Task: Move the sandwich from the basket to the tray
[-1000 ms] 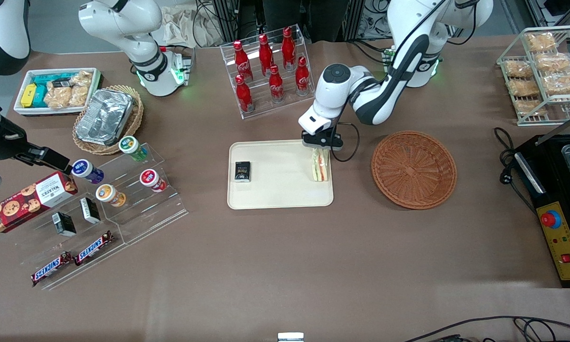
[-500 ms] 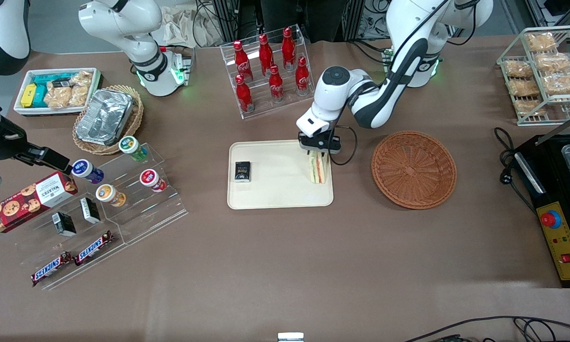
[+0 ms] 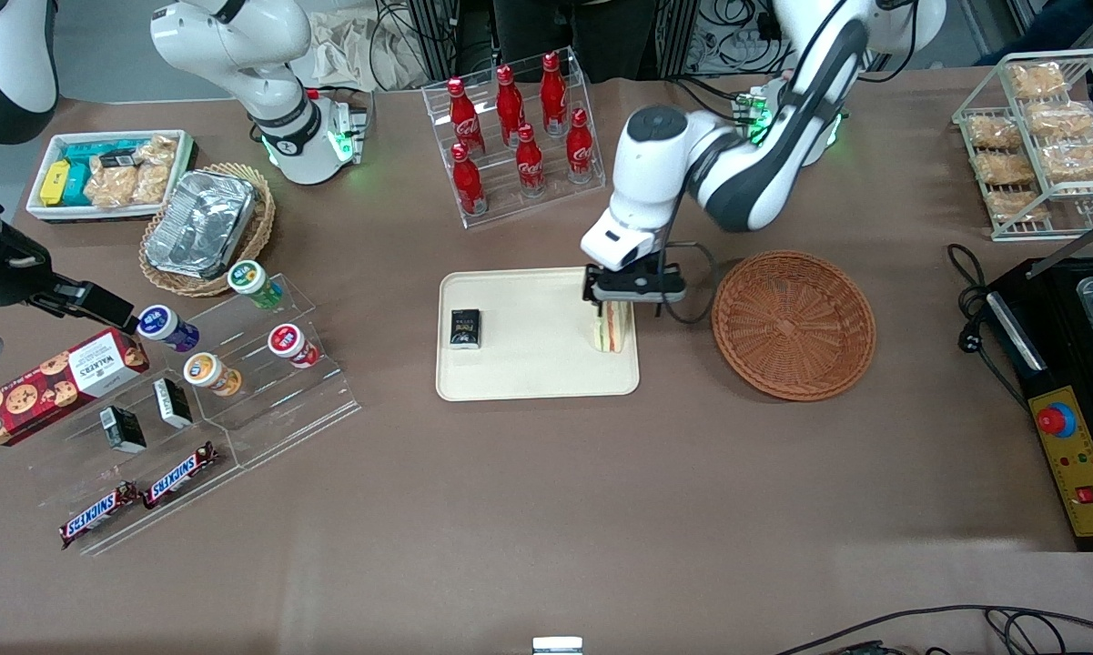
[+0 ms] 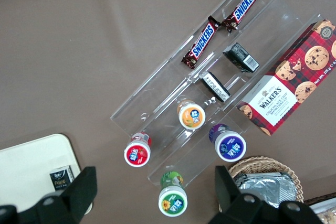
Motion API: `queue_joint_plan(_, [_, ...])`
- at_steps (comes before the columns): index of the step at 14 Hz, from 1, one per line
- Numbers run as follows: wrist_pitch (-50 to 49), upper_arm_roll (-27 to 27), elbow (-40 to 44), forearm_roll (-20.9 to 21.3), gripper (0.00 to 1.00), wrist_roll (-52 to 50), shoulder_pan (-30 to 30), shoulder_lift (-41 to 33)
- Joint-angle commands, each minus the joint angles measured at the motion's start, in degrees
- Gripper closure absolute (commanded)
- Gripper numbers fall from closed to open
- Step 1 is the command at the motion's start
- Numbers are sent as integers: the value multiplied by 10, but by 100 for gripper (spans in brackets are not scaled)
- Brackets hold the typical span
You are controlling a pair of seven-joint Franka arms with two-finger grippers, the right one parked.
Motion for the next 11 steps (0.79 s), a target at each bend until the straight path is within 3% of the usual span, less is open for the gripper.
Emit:
queue_joint_plan(1, [-43,-8,16,-29,0,31,38,-52])
queue_joint_plan(5, [-171,-6,96,-146,0,186,90,-75])
queue_joint_plan(11, [-298,-6,152,-189,0,309,173,-101])
